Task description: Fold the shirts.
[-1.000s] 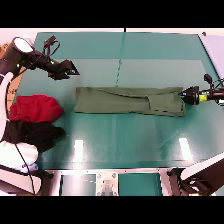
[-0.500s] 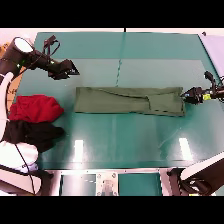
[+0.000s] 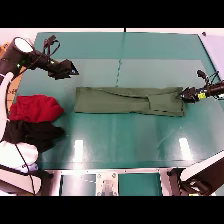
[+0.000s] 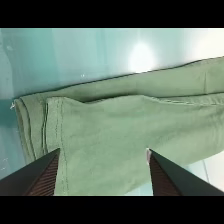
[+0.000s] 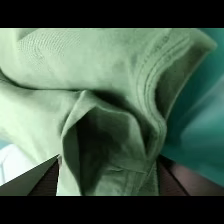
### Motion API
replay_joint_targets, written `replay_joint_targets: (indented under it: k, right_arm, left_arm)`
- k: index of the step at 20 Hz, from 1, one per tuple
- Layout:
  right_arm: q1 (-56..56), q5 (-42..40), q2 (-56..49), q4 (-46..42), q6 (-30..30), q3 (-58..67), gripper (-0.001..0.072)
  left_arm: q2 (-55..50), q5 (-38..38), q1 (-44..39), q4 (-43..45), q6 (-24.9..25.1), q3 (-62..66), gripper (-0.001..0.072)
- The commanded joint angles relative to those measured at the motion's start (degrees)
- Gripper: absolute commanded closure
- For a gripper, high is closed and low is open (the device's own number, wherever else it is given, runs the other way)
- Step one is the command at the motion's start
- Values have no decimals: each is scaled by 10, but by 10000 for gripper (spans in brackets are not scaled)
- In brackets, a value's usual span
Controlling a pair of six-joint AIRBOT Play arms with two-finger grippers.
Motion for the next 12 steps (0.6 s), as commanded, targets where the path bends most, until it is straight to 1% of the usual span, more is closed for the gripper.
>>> replay_joint_targets:
  k: [1, 3, 8, 12]
  right_arm:
    - [4, -76, -2, -81, 39, 0, 6]
    - [2, -87, -4, -103, 61, -1, 11]
    - [25, -49, -23, -99, 61, -28, 15]
    - [51, -43, -23, -83, 66, -28, 24]
  left_arm:
    - [0, -3, 0, 0, 2, 1, 87]
    - [0, -3, 0, 0, 3, 1, 87]
    - [0, 3, 0, 0, 3, 1, 87]
    - [0, 10, 0, 0, 3, 1, 87]
